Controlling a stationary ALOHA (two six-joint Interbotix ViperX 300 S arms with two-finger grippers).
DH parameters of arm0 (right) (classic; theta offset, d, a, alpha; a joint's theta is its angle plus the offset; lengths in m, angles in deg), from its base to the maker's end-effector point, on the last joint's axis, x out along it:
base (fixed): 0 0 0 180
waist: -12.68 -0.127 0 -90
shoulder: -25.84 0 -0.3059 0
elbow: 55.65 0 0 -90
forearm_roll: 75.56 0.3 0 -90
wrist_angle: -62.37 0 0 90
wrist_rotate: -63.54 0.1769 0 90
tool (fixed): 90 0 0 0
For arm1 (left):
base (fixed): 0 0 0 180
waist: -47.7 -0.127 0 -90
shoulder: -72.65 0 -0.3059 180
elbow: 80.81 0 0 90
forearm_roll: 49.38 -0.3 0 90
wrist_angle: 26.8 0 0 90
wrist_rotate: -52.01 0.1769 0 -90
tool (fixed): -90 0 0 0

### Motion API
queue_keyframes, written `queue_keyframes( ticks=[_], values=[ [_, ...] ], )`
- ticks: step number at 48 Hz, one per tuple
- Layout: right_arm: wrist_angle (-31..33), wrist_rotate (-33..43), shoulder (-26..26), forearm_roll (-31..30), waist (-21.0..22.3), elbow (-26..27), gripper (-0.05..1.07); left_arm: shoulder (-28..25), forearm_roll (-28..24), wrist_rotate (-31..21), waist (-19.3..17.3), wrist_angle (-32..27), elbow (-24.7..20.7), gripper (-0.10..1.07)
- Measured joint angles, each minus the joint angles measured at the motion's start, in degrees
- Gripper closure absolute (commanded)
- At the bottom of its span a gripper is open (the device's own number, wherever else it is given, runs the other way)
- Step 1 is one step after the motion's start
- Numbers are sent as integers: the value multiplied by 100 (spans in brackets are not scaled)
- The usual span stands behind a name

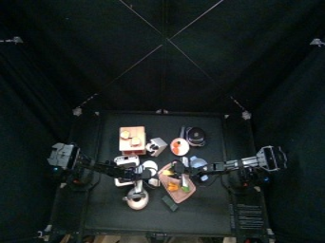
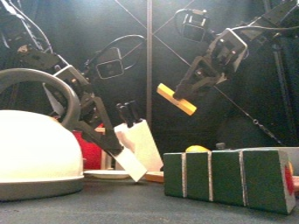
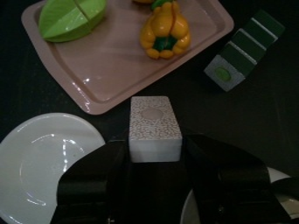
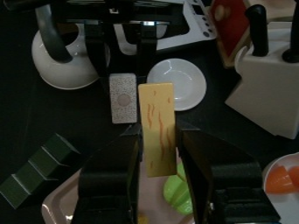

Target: Drop rice block

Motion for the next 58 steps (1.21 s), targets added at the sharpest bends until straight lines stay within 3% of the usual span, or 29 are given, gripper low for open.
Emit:
queue_keyframes(
  ticks=[16, 49, 58],
  values=[
    [0, 0, -9, 0, 0, 0, 43, 0, 185, 9, -9, -246, 0, 8],
    [0, 0, -9, 0, 9, 0, 43, 606, 193, 9, -35, -62, 0, 6],
    [0, 0, -9, 0, 0, 0, 43, 791, 185, 35, -44, 220, -53, 6]
  ],
)
